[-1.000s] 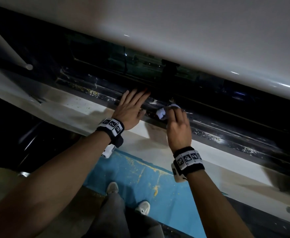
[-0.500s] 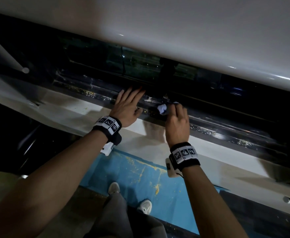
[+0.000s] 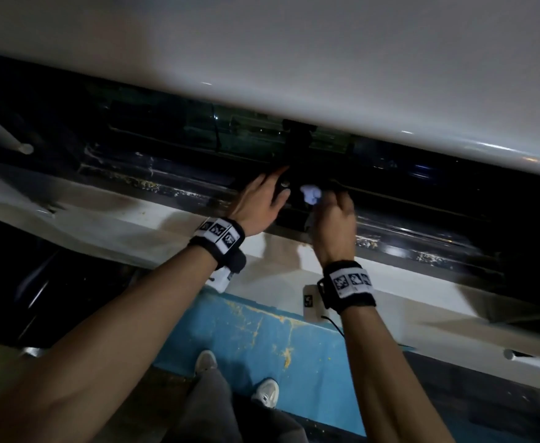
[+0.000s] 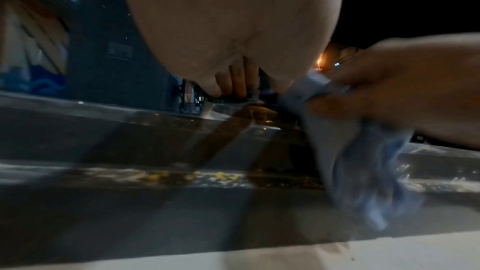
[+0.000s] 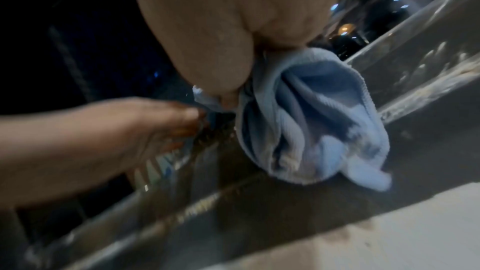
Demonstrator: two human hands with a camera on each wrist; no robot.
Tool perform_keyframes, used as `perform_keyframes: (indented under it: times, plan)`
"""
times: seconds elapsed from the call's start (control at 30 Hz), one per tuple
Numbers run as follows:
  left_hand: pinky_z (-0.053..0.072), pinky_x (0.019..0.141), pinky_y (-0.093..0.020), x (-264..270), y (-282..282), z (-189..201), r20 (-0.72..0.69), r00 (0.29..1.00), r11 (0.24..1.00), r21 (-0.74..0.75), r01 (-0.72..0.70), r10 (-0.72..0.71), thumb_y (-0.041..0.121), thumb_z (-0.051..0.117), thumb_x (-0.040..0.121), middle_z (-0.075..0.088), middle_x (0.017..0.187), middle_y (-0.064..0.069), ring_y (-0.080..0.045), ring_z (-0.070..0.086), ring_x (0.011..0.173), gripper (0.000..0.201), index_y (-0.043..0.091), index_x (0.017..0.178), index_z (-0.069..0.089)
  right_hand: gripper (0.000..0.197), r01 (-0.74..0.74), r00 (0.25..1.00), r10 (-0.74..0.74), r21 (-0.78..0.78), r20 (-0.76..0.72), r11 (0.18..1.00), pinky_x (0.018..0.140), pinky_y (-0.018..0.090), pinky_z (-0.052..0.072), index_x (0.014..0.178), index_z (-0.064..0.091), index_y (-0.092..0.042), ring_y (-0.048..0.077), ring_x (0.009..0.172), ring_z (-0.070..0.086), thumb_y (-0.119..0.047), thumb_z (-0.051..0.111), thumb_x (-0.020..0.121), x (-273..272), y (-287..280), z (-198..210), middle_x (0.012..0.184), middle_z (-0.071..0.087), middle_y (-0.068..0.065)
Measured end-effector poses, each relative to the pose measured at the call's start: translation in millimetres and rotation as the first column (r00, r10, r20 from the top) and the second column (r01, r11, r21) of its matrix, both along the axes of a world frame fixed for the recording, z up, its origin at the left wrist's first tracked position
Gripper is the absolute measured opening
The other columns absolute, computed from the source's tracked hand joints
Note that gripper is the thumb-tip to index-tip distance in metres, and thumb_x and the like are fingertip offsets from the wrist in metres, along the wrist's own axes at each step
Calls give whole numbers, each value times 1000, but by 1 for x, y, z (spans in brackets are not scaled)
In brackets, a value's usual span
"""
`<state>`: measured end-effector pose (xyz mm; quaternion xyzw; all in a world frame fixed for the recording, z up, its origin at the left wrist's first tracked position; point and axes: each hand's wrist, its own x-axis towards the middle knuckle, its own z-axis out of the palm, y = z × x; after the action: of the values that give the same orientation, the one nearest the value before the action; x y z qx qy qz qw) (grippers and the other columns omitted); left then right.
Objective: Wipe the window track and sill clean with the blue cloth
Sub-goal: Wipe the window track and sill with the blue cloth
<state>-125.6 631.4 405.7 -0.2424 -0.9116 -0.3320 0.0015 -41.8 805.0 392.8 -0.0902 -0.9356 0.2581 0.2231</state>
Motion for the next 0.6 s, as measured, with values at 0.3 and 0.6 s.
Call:
perform_keyframes:
  times: [0.3,0.6]
  plan:
    - [47,89,-32,-7,24,-8,72,996,999,-15,-47,48,30,60,105,67,124,-16,-35,62,112,35,20,139,63,69,-96,995,88,211,48,973,125,36,38,156,49,-3,32,151,46,9,56,89,41,73,-41,163,47,19]
    - [45,93,-29,-4,28,-5,91,994,998,0,-62,62,20,65,102,68,126,-19,-36,64,114,36,15,137,66,71,-153,985,139,145,99,978,127,41,31,155,49,4,38,150,46,-21,51,89,11,7,-30,158,51,26]
